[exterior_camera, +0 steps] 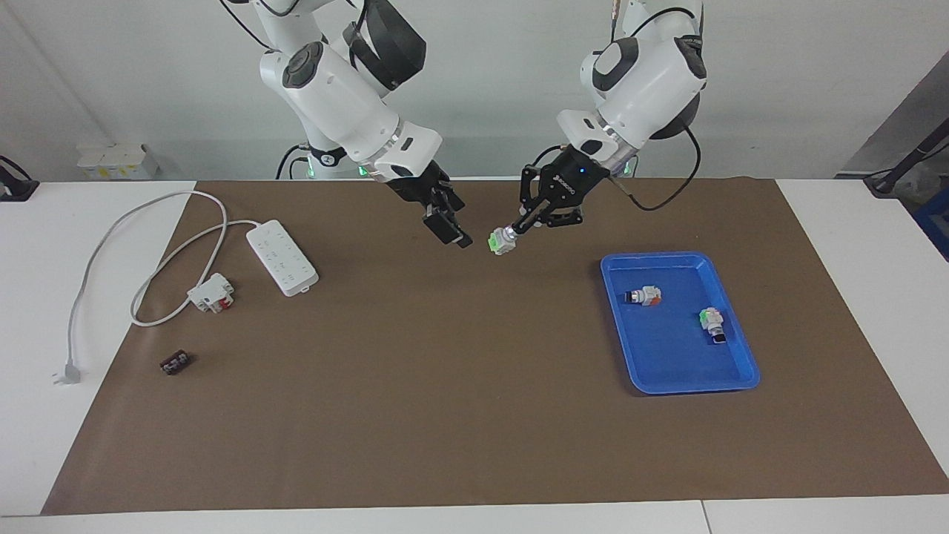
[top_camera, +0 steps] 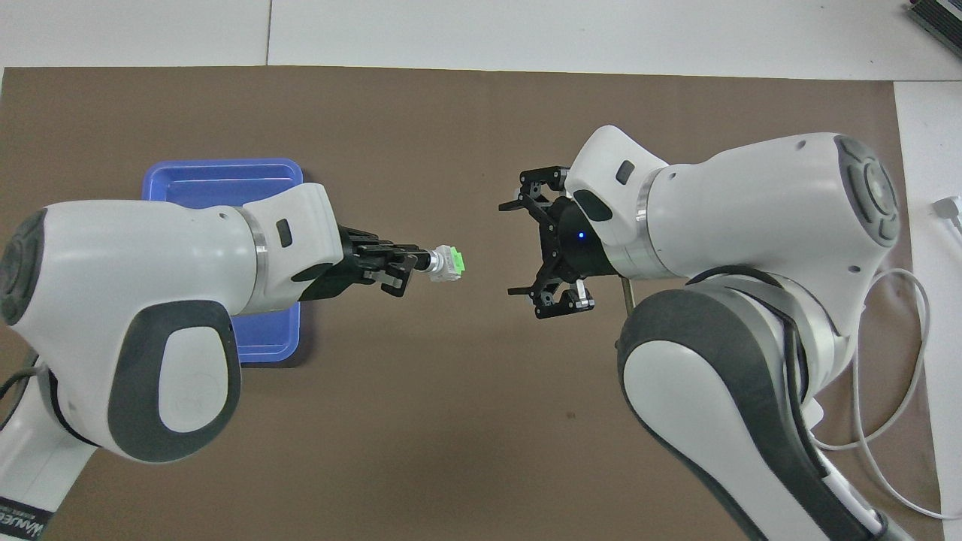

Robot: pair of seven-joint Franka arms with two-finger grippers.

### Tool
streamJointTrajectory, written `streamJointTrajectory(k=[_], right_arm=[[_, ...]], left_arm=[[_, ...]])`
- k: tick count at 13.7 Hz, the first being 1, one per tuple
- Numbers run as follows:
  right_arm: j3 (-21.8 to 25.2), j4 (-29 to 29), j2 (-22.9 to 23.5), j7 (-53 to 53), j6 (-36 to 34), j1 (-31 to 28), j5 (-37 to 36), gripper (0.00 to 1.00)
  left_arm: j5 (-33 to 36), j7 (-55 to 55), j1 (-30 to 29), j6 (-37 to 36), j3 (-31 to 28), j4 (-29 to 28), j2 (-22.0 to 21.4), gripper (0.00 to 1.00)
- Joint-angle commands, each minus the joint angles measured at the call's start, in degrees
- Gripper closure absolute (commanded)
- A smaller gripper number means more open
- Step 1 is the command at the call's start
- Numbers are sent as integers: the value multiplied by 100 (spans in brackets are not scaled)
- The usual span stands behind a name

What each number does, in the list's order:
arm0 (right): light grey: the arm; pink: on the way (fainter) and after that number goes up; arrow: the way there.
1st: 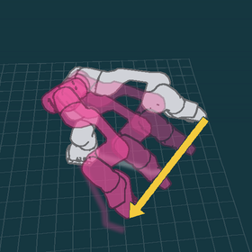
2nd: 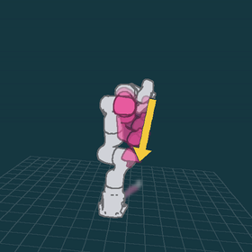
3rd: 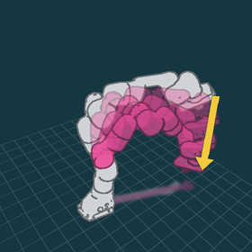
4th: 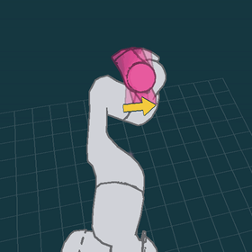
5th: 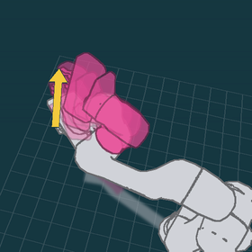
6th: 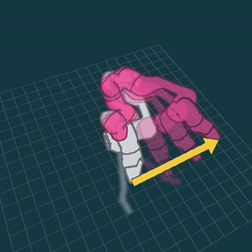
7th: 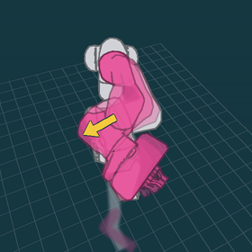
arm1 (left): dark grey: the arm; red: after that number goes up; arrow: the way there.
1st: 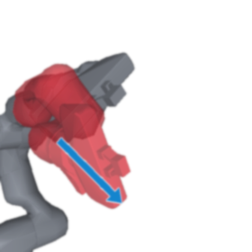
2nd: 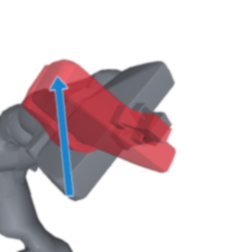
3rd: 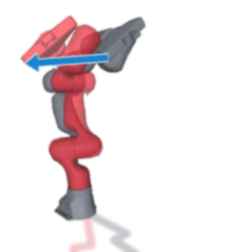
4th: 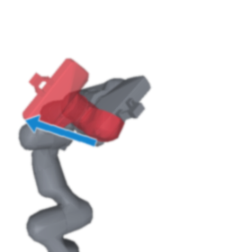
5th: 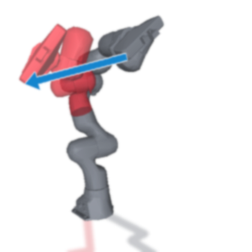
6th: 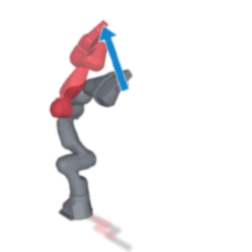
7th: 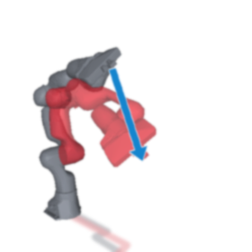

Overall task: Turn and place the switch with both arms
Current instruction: 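Lower the switch into the blue tray with the left gripper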

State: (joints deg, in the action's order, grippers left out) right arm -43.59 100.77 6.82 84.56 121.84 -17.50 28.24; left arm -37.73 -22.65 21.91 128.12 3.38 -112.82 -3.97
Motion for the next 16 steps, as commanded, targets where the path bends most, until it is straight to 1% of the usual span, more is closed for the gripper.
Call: streamJointTrajectory(k=[1,3,6,9,10,13,14,15,16], right_arm=[[9,40,-85,34,41,-69,103,0],[35,-13,-76,-44,50,-122,-142,0],[35,-48,-163,-466,15,-140,-608,0],[44,-66,-181,-484,15,-140,-662,0],[61,-66,-181,-484,23,-157,-671,0],[79,-92,-181,-650,172,-394,-662,0],[288,-170,-181,-860,103,-308,-671,0],[725,-241,-199,-993,16,50,-688,0],[1547,-250,-286,-1159,-37,619,-689,0]], left_arm=[[117,164,-441,-243,5,57,-25,100],[396,418,-739,-419,13,233,19,100],[1213,630,-1100,-525,-22,313,89,100],[1916,700,-1600,-709,-31,313,89,100],[2180,779,-1767,-892,-22,313,81,100],[3050,1165,-1857,-1385,-31,243,-7,100],[3174,1280,-1987,-1491,-31,199,-25,100],[3193,1290,-2032,-1562,-31,138,-77,100],[3211,1298,-2224,-1562,-31,-107,-182,100]])
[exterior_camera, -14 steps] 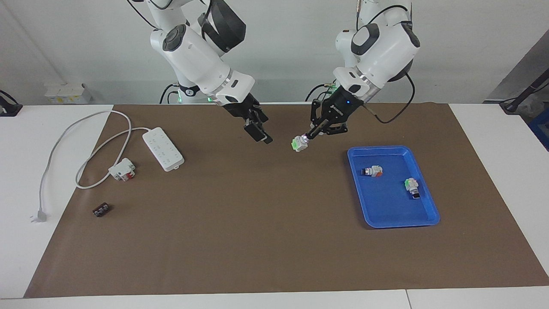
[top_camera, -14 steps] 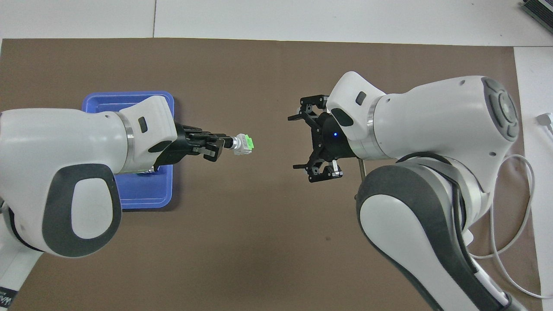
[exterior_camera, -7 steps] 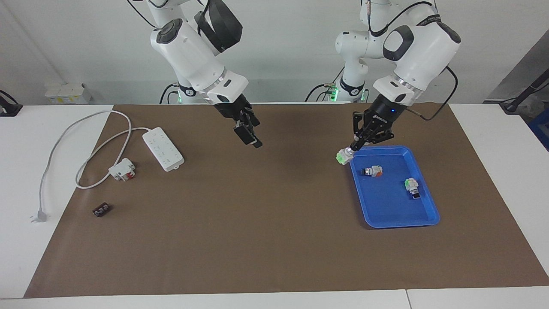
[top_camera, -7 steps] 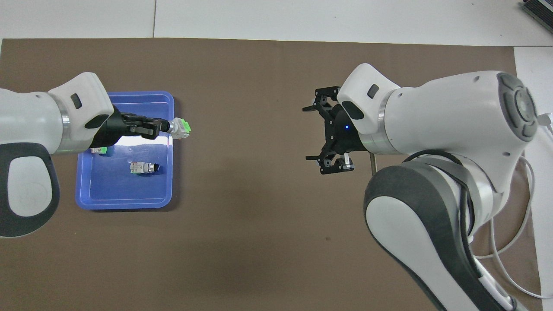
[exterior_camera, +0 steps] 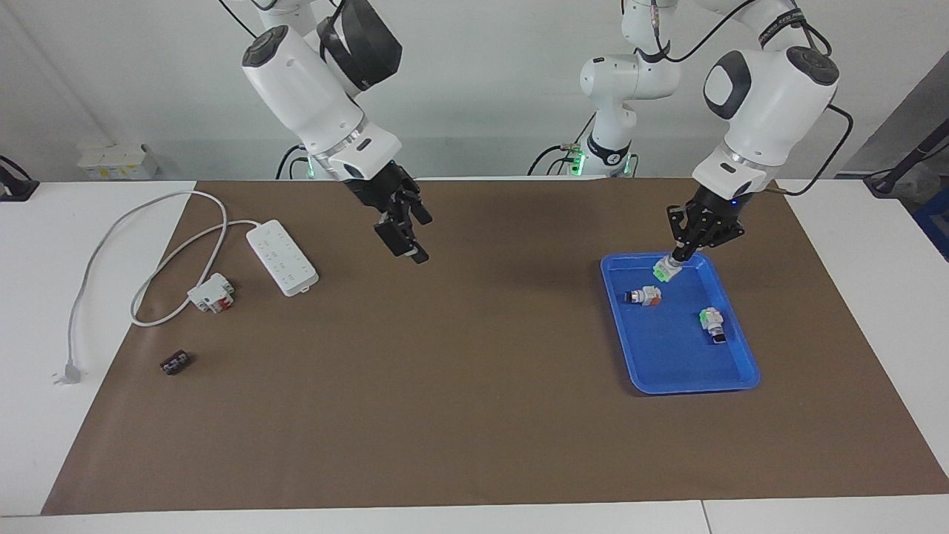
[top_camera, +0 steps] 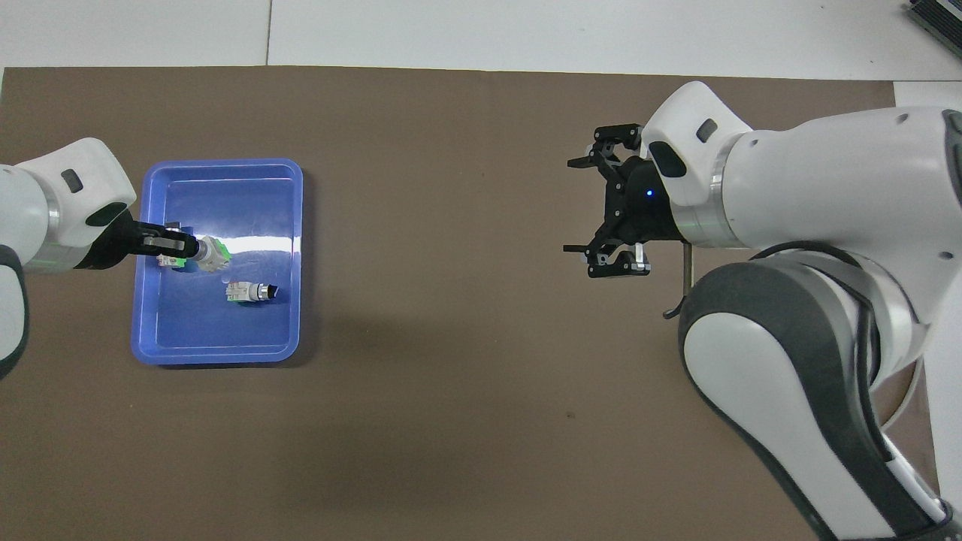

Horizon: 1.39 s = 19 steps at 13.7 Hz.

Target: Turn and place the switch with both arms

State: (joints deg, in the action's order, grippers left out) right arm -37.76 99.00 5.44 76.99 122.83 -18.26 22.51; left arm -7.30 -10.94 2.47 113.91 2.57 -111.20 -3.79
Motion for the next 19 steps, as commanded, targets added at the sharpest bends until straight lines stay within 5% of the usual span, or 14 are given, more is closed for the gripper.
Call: streamJointTrajectory(k=[1,5,8,11,14,15,19], right_arm=[[1546,-74,-192,-665,-154,1136,-98,0],[2166,-65,-237,-2113,-224,1412,-439,0],[2509,-56,-315,-3958,-259,1808,-1230,0],[2754,-65,-499,-5898,-610,1852,-1539,0],[3088,-56,-641,-7362,-1111,1896,-1662,0],[3255,-56,-693,-7574,-1199,1948,-1784,0],[3468,-187,-799,-8760,-1927,1993,-2224,0]], left_arm=[[281,136,-421,-89,51,-549,-332,100],[581,145,-686,25,60,-1149,-474,100],[581,242,-686,980,68,-1833,-430,100],[572,242,-695,1432,77,-1871,-175,100],[563,259,-686,1301,77,-1634,-96,97],[563,268,-660,1152,77,-1442,9,79],[563,452,-581,-297,77,121,466,57]])
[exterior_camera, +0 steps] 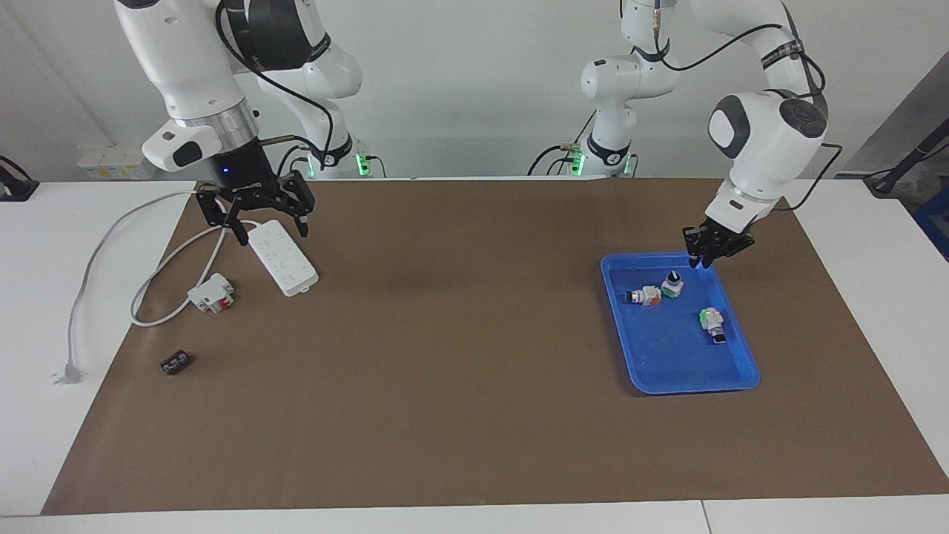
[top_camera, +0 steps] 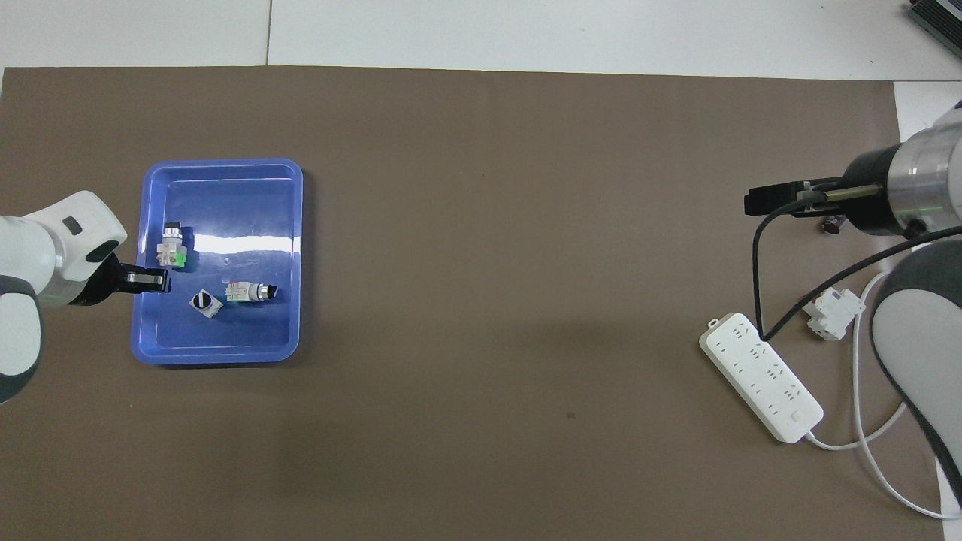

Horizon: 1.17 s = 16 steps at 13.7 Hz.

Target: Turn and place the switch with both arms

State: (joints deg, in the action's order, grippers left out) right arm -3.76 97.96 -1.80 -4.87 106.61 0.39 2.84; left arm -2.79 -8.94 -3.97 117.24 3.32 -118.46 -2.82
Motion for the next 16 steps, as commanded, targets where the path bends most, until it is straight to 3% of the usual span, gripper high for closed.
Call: streamJointTrajectory(k=[1,5,7,9,16], right_arm=[[94,-293,-40,-724,-578,128,-328,0],[296,-619,30,-963,-1028,373,-337,0],[314,-777,109,-1067,-1247,427,-346,0],[297,-805,109,-1112,-1362,383,-363,0],[314,-252,-101,-1139,-1345,339,-372,0]], left_arm=[[103,304,63,-832,19,1068,370,57],[86,314,63,-2245,45,2140,273,56],[112,384,71,-2871,45,2615,264,33],[112,419,63,-2935,63,2591,37,0],[138,498,71,-3031,98,2494,-131,0]])
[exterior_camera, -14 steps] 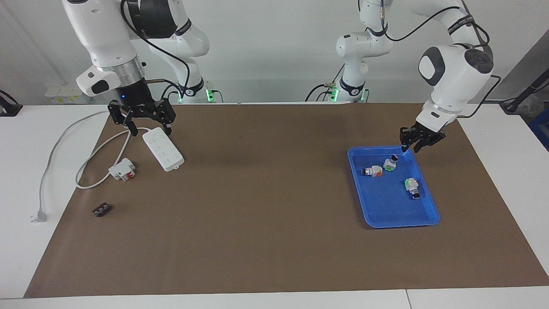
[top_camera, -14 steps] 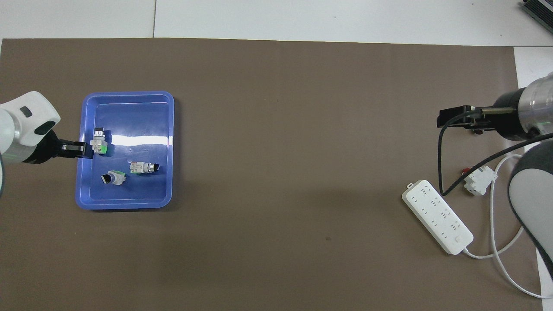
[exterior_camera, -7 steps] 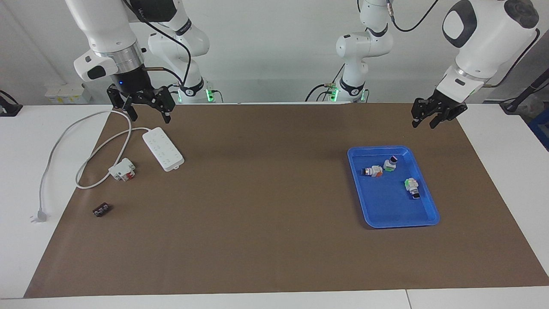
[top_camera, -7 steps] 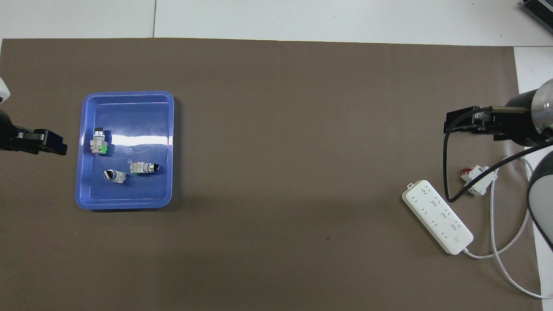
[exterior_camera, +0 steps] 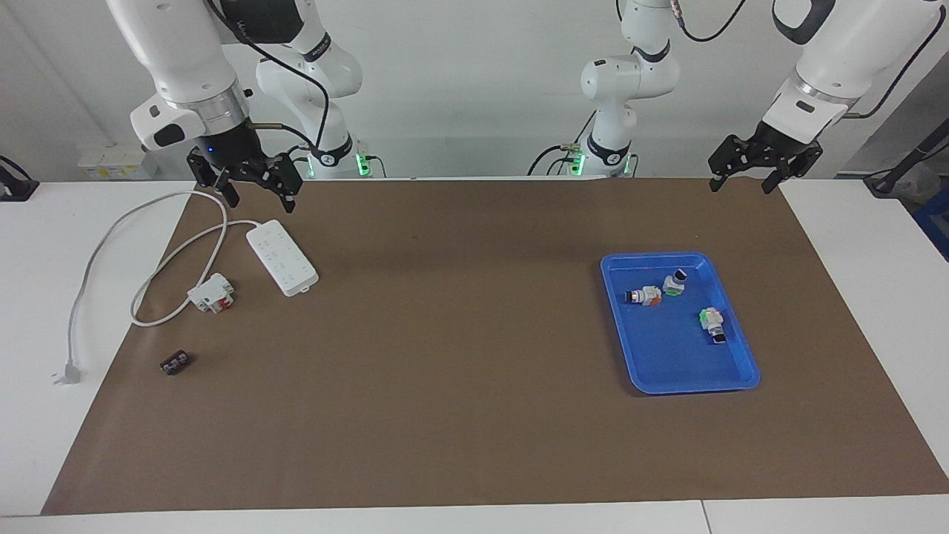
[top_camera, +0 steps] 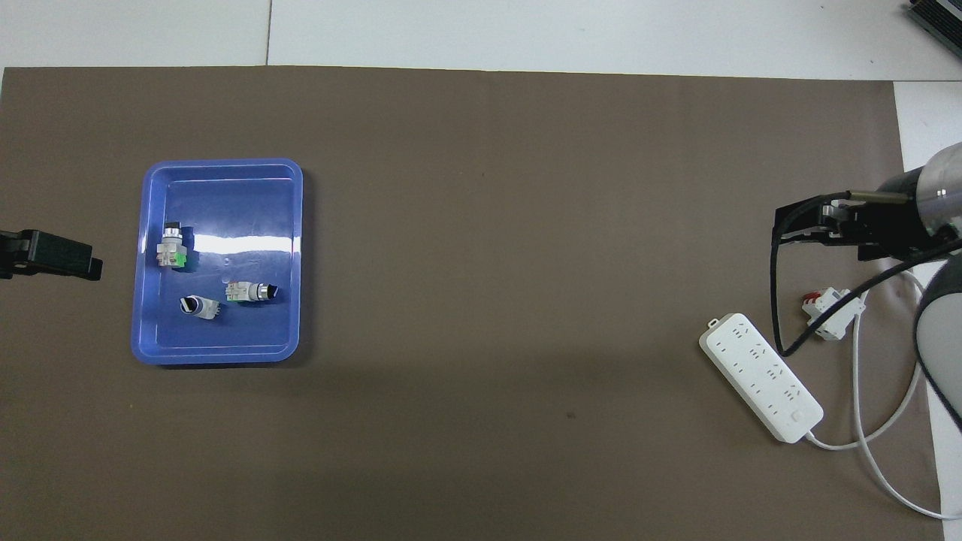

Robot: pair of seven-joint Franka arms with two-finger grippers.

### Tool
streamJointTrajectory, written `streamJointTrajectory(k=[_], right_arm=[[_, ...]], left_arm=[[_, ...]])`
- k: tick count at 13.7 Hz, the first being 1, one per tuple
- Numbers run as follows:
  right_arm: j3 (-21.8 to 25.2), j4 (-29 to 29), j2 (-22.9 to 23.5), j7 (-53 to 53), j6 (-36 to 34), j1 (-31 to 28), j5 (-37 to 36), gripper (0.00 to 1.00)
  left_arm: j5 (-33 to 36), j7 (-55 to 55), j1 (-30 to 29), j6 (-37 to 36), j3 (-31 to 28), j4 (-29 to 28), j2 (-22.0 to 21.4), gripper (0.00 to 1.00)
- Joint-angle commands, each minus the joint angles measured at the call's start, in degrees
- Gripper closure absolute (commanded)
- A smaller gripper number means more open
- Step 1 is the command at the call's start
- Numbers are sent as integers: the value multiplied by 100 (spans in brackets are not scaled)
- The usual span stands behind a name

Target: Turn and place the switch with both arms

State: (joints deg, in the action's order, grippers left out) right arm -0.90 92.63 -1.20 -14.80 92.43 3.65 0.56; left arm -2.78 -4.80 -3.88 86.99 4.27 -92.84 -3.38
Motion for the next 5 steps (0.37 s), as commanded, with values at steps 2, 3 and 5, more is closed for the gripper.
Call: streamJointTrajectory(k=[2,3,5], right_arm=[[19,308,-178,-137,47,4,-144,0],[11,299,-161,-137,64,-5,-144,0],[11,308,-161,-155,47,-14,-136,0]], left_arm=[[146,111,115,11,4,-59,-75,0],[137,216,115,28,4,-58,-75,0],[146,260,124,46,30,-67,-75,0]])
